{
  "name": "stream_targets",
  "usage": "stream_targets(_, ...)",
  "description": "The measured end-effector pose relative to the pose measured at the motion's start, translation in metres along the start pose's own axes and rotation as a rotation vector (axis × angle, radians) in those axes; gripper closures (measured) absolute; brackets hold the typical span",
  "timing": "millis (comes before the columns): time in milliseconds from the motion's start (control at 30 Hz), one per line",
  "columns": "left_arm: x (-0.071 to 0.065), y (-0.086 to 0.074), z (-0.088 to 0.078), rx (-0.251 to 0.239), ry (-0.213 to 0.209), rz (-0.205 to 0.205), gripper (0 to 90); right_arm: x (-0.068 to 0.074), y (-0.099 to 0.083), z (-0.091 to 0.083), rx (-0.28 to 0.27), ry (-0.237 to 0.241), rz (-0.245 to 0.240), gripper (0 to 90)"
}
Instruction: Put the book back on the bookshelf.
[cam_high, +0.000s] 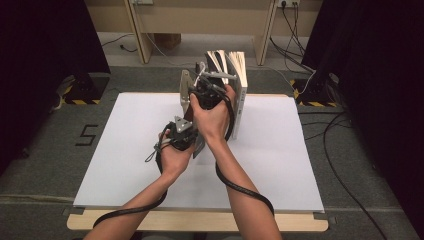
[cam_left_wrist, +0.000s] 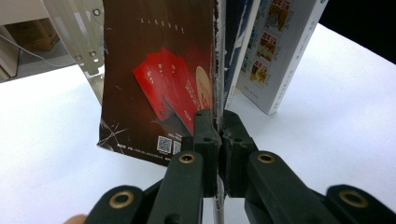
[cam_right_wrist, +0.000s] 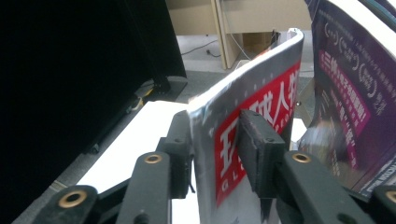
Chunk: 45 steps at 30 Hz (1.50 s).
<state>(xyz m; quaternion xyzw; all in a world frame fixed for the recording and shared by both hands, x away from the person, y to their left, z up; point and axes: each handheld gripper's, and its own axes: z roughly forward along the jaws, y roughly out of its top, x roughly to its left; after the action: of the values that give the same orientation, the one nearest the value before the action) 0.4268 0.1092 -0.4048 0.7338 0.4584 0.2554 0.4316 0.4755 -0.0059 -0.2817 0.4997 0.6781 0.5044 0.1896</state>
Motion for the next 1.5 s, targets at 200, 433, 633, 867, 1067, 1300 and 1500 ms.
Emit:
stream_targets(200, -0.003, -0.001, 0.0, -0.001, 0.006, 0.021, 85.8, -0.003, 0.005, -0.003, -0.004, -0.002, 0.018, 61.4)
stream_targets(433, -0.006, -0.002, 0.0, -0.015, 0.005, 0.021, 85.0, 0.001, 0.012, -0.005, 0.017, -0.043, 0.029, 75.2)
stream_targets(633, -0.013, 0.0, 0.0, -0.035, -0.017, 0.011, 78.3, 0.004, 0.01, -0.011, -0.018, -0.099, 0.041, 85.6)
stream_targets(867, -0.02, 0.019, -0.005, -0.137, 0.013, 0.019, 66.2, 0.003, 0.008, -0.012, -0.042, -0.112, 0.069, 85.2)
stream_targets(1067, -0.021, 0.032, -0.002, -0.164, 0.006, 0.015, 66.9, 0.002, 0.008, -0.012, -0.035, -0.103, 0.078, 84.2)
stream_targets(1300, -0.019, 0.027, 0.0, -0.135, 0.019, -0.017, 76.4, 0.001, 0.005, -0.009, -0.001, -0.053, 0.042, 76.6)
stream_targets(1500, -0.01, 0.029, -0.006, -0.151, 0.036, -0.057, 86.1, -0.002, 0.003, -0.017, -0.016, 0.014, -0.016, 62.8)
